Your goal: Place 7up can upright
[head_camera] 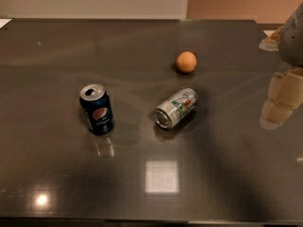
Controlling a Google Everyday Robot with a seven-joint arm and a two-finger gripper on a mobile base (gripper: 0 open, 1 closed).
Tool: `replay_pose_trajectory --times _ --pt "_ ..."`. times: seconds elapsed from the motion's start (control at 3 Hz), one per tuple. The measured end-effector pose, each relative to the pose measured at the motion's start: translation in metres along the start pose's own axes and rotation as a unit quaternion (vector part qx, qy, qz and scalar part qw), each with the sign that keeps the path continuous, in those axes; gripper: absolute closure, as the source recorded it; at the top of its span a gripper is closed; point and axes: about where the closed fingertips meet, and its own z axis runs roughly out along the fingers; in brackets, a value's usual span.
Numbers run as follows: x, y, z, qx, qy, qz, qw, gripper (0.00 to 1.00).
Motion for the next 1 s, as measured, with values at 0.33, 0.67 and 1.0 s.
replay_pose_trajectory --times 0.33,0.67,1.0 --pt "0.000 0.000 0.000 0.000 0.000 0.000 1.0000 0.00" --pt "0.000 0.000 0.000 0.000 0.000 0.000 1.0000 0.00" --pt "-0.046 -0.017 0.030 -0.042 -0.025 -0.111 0.9926 0.00"
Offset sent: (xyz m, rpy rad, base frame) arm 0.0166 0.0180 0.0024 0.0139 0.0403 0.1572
